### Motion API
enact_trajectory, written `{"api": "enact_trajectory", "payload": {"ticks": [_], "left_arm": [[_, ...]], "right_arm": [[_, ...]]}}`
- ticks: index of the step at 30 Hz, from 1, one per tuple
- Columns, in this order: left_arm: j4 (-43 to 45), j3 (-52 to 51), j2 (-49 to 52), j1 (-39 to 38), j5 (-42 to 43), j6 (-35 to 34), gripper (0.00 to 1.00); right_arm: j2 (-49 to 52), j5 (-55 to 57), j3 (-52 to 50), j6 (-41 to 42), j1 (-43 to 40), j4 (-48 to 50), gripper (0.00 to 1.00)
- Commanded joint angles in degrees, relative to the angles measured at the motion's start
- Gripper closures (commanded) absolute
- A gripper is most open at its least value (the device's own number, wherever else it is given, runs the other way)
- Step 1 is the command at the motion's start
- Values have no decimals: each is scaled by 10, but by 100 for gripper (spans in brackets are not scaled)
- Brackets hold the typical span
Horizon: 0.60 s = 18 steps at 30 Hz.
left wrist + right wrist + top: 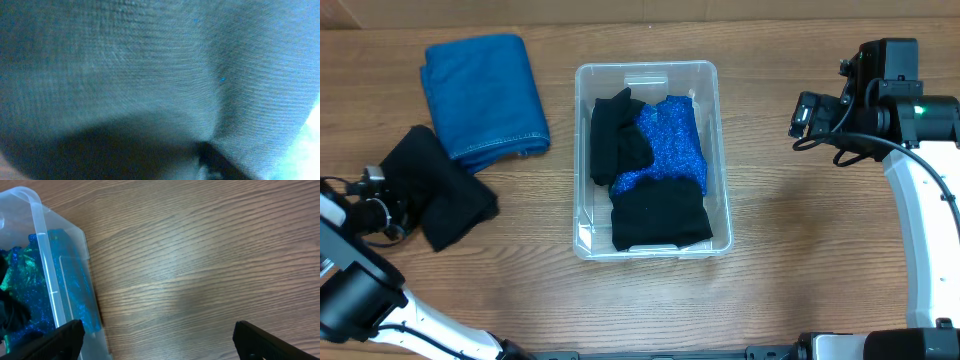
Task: Pack container
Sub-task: 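Grasp the black cloth on the left with the left gripper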
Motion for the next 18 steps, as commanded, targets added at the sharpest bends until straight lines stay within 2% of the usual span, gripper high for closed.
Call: {"api": "enact_trajectory", "payload": {"ticks": [1, 5, 10, 13, 15, 18], "left_arm": [[-28, -9, 21, -33, 51, 11, 96], [-67, -9, -59, -32, 109, 8, 96], [-116, -9, -307, -89, 134, -5, 96], [-76, -9, -450, -208, 103, 11, 96], [-59, -9, -494, -317, 50, 92, 96], [-67, -10, -499, -550, -62, 260, 96]], "right_arm": [[-3, -1, 0, 3, 0, 0, 0], [-3, -1, 0, 3, 0, 1, 0], [-3, -1, 0, 4, 0, 1, 0], [-3, -1, 0, 4, 0, 1, 0], [-3, -1, 0, 4, 0, 1, 0], [-3, -1, 0, 4, 0, 0, 0]]}}
